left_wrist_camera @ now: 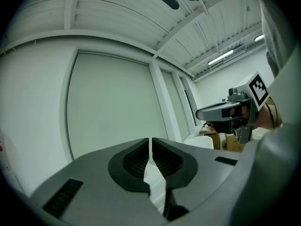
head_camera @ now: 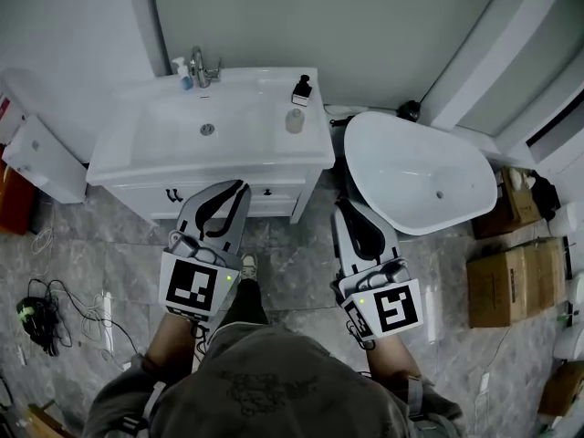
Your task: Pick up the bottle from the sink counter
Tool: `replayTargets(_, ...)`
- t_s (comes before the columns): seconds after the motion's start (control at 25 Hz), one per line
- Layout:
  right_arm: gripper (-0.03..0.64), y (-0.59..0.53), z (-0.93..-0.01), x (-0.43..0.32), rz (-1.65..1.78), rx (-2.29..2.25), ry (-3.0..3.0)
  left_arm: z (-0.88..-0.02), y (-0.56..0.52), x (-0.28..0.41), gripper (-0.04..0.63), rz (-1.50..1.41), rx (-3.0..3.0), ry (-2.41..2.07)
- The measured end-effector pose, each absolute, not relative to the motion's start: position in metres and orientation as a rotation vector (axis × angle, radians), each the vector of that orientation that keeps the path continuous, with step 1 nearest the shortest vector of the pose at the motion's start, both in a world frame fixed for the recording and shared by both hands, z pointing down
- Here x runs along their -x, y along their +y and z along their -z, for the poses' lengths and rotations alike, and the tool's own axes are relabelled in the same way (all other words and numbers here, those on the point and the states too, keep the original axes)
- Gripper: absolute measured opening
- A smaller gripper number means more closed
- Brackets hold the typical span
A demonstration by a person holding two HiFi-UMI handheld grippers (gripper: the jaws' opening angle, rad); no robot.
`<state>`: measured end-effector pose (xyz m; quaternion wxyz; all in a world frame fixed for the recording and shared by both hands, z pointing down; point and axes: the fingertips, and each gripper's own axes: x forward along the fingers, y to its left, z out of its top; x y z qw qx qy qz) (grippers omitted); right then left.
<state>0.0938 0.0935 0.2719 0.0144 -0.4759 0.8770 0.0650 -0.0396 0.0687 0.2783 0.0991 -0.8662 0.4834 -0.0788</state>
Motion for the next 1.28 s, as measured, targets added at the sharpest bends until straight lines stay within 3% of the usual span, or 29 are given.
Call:
replayTargets(0.76, 0.04, -0.158, -0.246, -0.019, -0.174, 1.649, 2.684, -0.276, -0.18, 0.111, 0.032, 0.245, 2.71, 1.329)
replayTargets(1.28, 0.04, -0.217, -0.237, -0.004, -0.232, 1.685, 2.666, -0.267, -0.237, 0.122, 0.032, 0.213, 2.739, 1.281)
